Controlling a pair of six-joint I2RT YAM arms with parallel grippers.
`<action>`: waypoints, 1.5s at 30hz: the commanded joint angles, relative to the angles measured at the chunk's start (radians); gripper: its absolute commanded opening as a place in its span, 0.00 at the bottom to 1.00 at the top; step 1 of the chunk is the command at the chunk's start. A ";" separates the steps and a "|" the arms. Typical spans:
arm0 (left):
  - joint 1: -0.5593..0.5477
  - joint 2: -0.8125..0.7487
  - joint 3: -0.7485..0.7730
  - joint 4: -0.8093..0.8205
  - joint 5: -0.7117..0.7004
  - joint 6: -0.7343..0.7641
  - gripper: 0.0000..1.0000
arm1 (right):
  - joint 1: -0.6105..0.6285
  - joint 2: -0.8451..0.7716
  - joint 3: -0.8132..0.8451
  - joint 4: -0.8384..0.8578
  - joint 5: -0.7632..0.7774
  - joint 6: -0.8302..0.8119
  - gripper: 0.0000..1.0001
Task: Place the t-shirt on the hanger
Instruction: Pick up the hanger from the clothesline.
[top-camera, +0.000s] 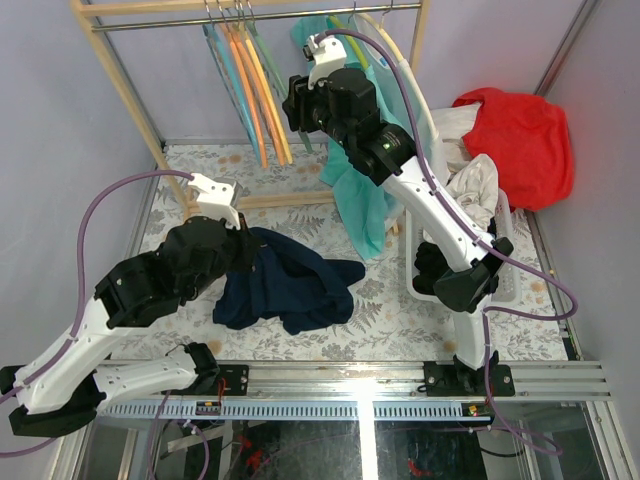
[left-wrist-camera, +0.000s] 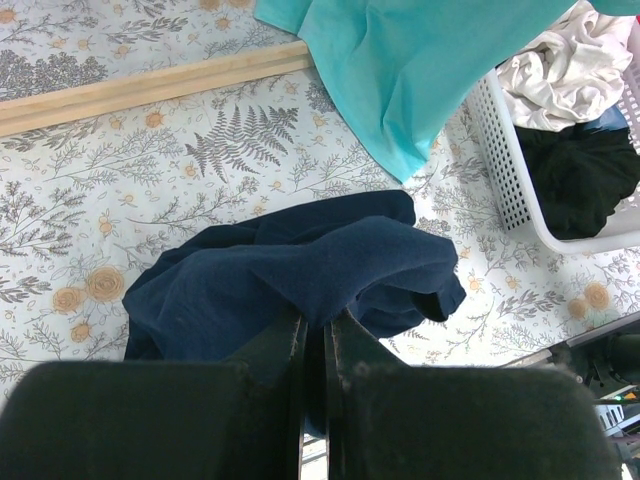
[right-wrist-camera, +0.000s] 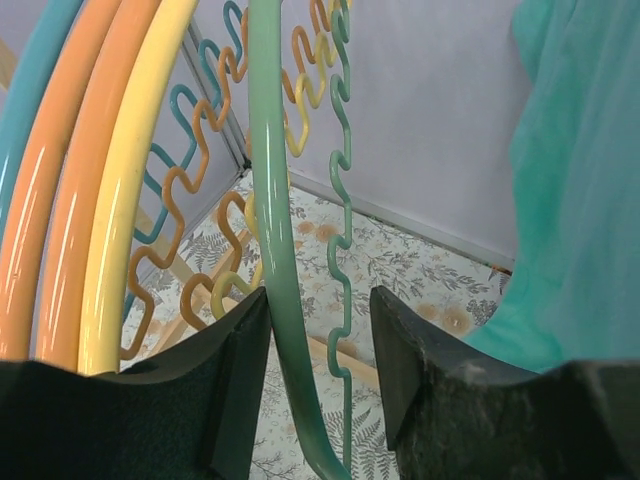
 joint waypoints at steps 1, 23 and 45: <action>0.004 -0.015 0.039 0.040 -0.018 0.017 0.00 | 0.009 -0.044 0.017 0.083 0.049 -0.036 0.47; 0.005 -0.018 0.077 0.020 -0.025 0.033 0.00 | 0.049 0.034 0.070 0.185 0.091 -0.120 0.41; 0.006 -0.038 0.077 0.013 -0.033 0.038 0.00 | 0.063 0.052 0.068 0.221 0.193 -0.174 0.07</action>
